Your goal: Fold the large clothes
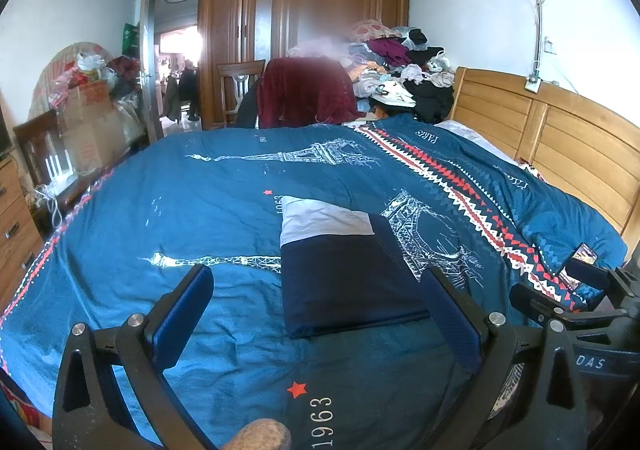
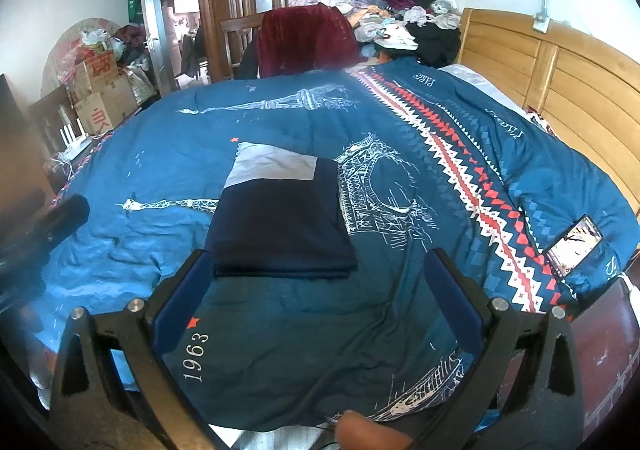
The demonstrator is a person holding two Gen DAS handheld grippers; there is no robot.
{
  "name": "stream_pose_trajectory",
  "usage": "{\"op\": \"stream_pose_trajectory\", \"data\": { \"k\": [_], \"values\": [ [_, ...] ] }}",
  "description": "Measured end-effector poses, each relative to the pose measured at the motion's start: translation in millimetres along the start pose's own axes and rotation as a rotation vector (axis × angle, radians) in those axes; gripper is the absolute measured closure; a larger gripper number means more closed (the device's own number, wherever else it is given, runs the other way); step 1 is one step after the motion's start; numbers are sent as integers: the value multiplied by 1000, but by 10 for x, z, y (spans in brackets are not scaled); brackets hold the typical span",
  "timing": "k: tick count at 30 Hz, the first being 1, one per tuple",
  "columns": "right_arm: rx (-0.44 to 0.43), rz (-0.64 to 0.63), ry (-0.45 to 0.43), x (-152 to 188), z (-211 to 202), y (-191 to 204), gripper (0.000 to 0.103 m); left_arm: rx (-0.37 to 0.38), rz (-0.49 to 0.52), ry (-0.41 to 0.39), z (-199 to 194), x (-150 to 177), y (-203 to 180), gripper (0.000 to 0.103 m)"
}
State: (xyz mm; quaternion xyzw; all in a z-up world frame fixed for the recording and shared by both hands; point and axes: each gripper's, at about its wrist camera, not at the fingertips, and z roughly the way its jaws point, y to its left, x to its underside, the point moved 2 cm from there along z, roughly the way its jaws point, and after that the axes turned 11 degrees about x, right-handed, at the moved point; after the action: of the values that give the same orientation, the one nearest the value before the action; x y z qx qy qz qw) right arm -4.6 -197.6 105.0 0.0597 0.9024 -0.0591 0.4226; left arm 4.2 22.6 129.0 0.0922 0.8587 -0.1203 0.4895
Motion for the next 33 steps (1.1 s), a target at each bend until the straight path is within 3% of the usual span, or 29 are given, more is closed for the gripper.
{"op": "stream_pose_trajectory", "data": {
  "k": [33],
  "values": [
    [-31,-8,19,38,50,61,0,1,7,4,5,-11,-11,0]
  ]
}}
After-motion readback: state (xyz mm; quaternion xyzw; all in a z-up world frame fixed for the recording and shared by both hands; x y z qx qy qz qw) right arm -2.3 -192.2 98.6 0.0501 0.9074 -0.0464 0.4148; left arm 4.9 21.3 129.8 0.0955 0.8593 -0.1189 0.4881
